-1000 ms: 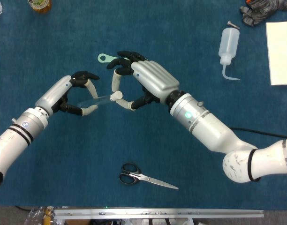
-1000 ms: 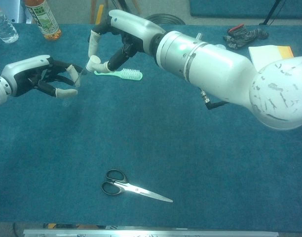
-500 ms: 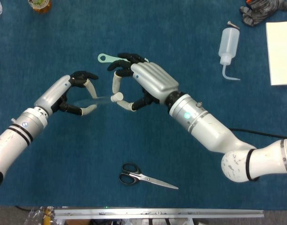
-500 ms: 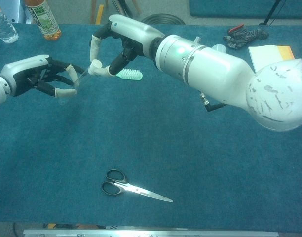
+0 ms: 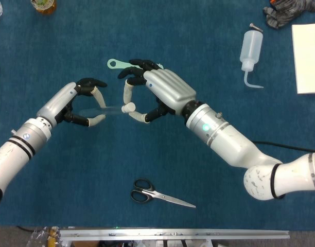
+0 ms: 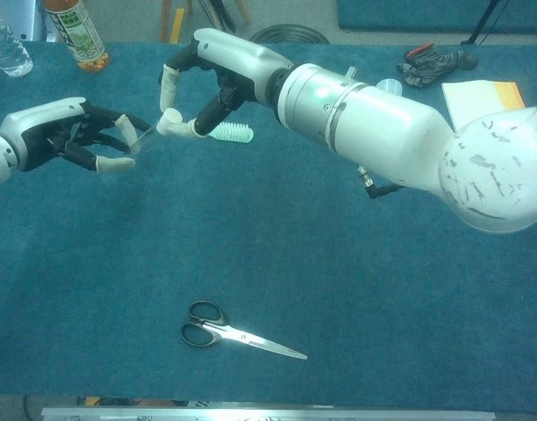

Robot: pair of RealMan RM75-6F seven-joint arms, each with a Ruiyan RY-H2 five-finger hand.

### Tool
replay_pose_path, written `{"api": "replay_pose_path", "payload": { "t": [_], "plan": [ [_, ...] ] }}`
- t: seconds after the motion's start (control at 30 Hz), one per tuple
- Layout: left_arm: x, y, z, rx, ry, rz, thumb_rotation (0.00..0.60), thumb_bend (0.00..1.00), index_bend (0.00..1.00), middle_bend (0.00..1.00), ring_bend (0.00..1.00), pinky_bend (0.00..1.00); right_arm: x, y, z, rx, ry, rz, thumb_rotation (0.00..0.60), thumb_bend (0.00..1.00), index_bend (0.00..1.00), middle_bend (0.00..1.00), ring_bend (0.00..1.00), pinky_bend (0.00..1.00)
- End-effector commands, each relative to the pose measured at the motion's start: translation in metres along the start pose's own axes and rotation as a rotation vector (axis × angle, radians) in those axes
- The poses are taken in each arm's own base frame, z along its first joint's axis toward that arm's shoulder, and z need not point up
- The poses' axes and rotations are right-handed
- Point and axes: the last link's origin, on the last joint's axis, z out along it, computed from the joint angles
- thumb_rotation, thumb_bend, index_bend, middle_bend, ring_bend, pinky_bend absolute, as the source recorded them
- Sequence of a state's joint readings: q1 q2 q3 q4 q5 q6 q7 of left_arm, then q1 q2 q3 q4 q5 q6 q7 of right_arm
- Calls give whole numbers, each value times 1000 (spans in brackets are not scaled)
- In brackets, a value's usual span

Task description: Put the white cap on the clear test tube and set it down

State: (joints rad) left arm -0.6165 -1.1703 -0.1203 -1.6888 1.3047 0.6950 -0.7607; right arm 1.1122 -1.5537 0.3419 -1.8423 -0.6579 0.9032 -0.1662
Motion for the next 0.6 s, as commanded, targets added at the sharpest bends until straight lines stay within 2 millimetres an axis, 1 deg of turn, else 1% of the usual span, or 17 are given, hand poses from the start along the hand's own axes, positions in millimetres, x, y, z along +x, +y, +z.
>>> {"api": "replay_pose_path", "payload": {
  "t": [0.03,0.13,0.27,0.4,0.6],
  "plan": [
    [0,0,0,1,-1,0,599,344,608,170,0,163,1,0,0,6,1,1,600,275,480,214,0,15],
    [0,0,0,1,0,0,598,343,608,170,0,163,1,1,0,10,3,1,600,271,438,204,0,15],
    [1,-1,1,3,1,-1,597,343,608,170,0,163,2,2,0,12,3,4,600,269,410,197,0,15],
    [2,-2,1,7,2,0,599,344,608,170,0,163,3,3,0,16,6,7,600,265,348,187,0,15],
    [3,-4,2,13,4,5,597,344,608,170,0,163,9,5,-2,15,28,16,600,263,333,184,0,15]
  ]
}}
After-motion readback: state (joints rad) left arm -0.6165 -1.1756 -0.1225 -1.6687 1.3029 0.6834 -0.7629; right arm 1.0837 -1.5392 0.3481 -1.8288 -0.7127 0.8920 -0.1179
